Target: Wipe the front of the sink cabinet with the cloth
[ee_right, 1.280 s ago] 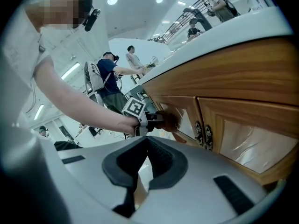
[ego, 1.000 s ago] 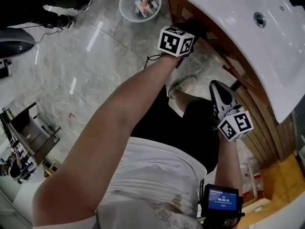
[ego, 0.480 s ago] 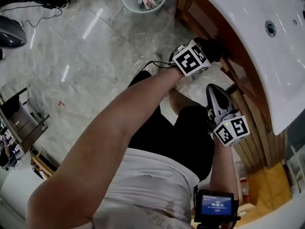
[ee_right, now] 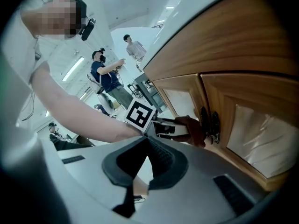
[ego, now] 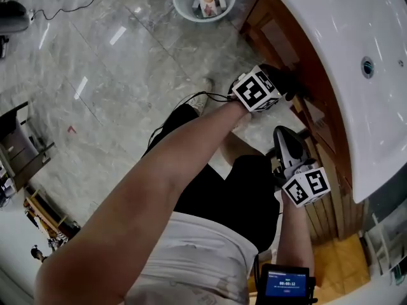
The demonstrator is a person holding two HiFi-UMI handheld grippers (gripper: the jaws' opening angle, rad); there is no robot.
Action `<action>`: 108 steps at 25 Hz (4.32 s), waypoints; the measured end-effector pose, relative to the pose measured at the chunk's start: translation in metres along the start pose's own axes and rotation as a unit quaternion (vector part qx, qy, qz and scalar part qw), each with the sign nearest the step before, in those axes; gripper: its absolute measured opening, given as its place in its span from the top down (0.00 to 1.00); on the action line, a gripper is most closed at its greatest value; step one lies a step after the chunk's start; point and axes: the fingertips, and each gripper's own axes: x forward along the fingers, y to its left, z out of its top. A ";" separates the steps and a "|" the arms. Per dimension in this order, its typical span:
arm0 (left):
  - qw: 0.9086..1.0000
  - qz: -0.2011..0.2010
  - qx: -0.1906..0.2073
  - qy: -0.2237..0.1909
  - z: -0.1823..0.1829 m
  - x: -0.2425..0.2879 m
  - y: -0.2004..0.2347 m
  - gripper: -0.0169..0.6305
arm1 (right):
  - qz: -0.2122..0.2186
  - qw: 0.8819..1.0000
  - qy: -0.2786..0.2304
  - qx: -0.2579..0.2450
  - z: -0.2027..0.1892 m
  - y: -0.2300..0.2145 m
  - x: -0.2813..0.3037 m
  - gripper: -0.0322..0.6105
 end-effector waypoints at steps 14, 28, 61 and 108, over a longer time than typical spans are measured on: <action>0.992 0.087 -0.066 -0.056 0.028 -0.034 0.087 0.76 | 0.026 1.000 0.010 0.002 -0.001 0.005 0.018 0.93; 0.970 0.162 -0.133 -0.124 0.057 -0.104 0.180 0.76 | 0.029 1.000 0.002 0.007 0.005 -0.002 0.020 0.93; 0.986 0.056 -0.143 -0.071 -0.022 0.027 0.042 0.76 | 0.034 0.999 -0.002 0.023 -0.006 -0.011 0.007 0.93; 0.991 0.094 -0.060 -0.076 0.071 -0.126 0.153 0.76 | -0.101 0.987 -0.098 0.083 0.034 -0.002 0.035 0.93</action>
